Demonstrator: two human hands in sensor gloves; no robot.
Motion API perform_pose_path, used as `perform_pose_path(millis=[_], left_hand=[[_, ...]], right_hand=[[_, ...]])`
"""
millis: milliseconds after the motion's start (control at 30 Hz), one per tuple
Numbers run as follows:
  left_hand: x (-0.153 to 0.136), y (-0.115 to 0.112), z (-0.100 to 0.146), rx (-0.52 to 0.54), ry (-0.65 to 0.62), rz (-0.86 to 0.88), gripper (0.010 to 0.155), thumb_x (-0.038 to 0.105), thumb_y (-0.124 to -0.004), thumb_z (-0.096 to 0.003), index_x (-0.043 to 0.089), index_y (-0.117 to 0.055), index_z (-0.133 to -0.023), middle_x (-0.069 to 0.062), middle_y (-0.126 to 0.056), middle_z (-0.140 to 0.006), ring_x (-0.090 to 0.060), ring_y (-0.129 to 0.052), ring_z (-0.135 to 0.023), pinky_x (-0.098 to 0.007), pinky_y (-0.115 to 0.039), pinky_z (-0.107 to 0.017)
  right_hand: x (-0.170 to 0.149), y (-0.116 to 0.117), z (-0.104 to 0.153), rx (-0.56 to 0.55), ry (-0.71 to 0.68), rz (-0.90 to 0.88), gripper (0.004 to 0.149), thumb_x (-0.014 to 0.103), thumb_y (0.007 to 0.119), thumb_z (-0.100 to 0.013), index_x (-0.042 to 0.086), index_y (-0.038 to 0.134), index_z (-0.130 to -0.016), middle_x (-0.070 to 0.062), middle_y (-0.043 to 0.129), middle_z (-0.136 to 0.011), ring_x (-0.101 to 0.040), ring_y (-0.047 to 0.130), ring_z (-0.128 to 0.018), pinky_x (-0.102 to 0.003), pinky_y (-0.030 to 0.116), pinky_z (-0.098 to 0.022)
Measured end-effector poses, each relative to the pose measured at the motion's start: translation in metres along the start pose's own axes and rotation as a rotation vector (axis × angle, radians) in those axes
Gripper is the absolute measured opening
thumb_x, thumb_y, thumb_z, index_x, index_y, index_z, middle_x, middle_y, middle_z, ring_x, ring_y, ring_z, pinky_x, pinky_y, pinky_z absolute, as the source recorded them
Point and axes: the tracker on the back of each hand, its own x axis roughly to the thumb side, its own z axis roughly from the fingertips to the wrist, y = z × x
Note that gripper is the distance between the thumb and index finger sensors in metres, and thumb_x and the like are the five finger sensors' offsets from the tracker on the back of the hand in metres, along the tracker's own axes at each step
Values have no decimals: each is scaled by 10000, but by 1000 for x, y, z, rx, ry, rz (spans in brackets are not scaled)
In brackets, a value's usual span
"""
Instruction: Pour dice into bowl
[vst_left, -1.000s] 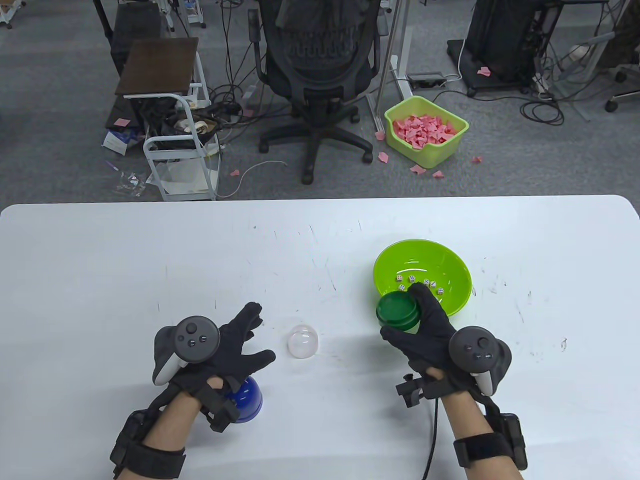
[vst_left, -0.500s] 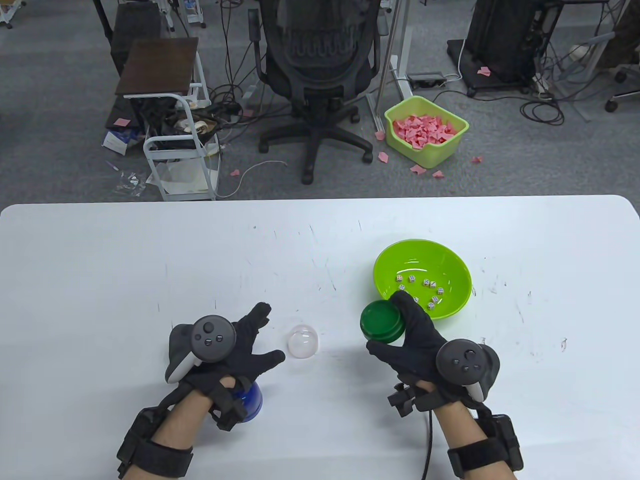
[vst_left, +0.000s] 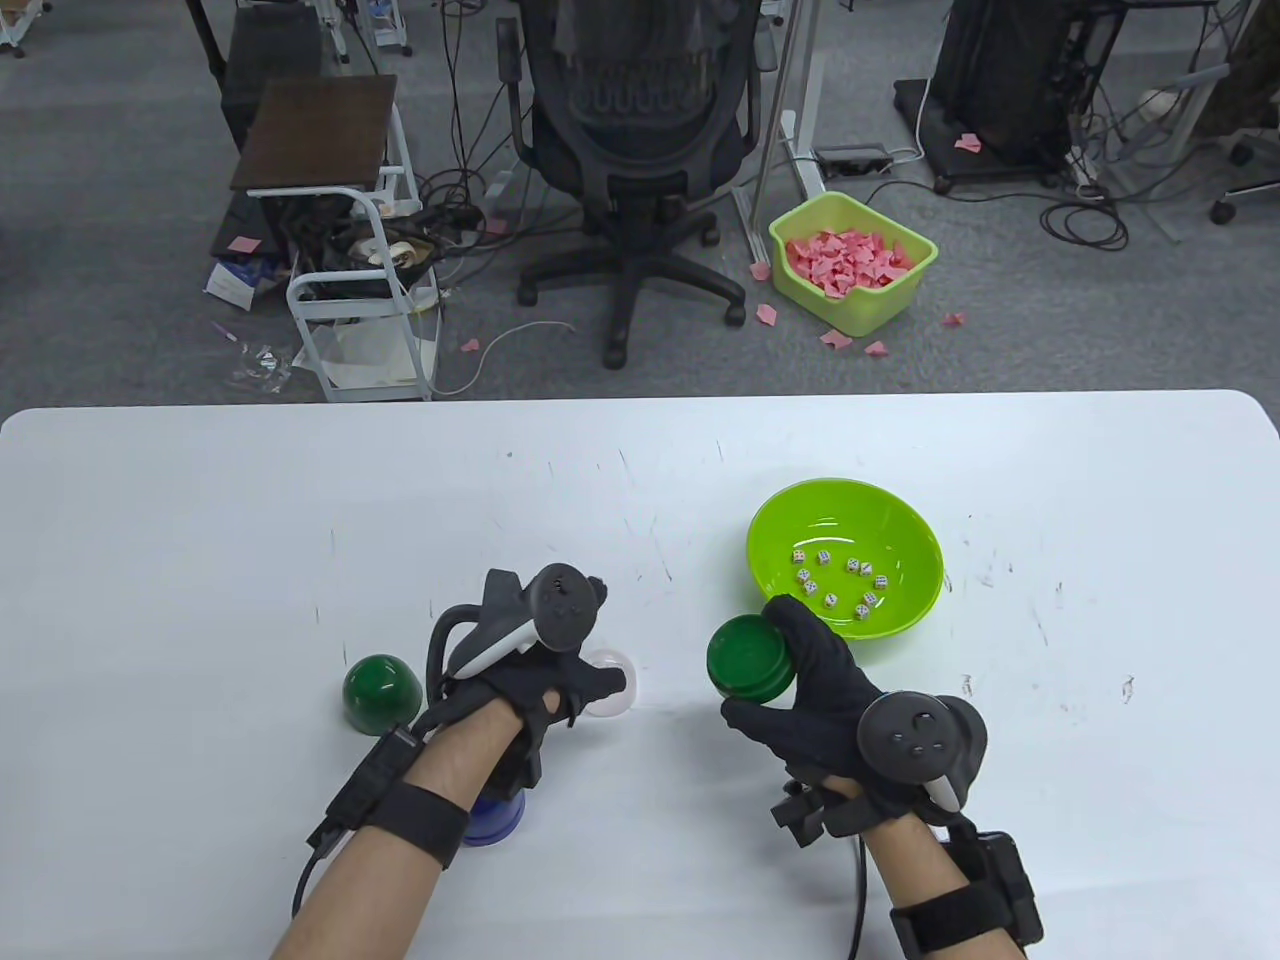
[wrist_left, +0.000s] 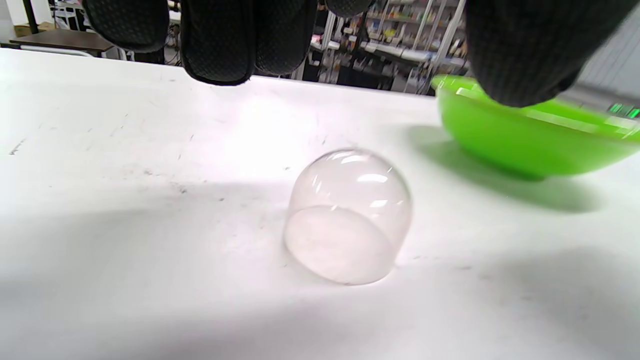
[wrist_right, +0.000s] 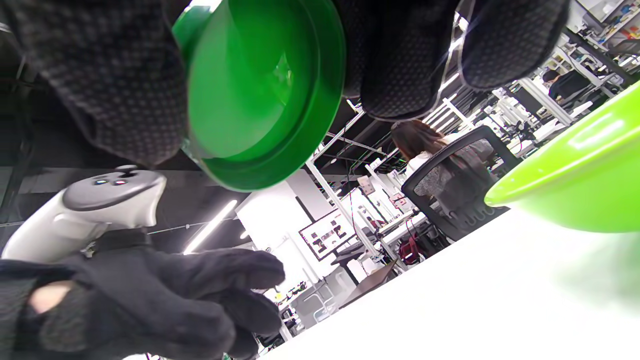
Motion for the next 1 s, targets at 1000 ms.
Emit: perform_pose_path(millis=[1000], left_hand=[[25, -5, -19, -22, -28, -30, 873, 610, -852, -358, 266, -477, -1067, -106, -748, -1045, -362, -820, -913, -602, -664, -718]], right_hand=[[-1, 0, -1, 48, 30, 27, 1015, 478, 983, -372, -61, 468, -1061, -340, 677, -1046, -467, 867, -749, -723, 696, -592]])
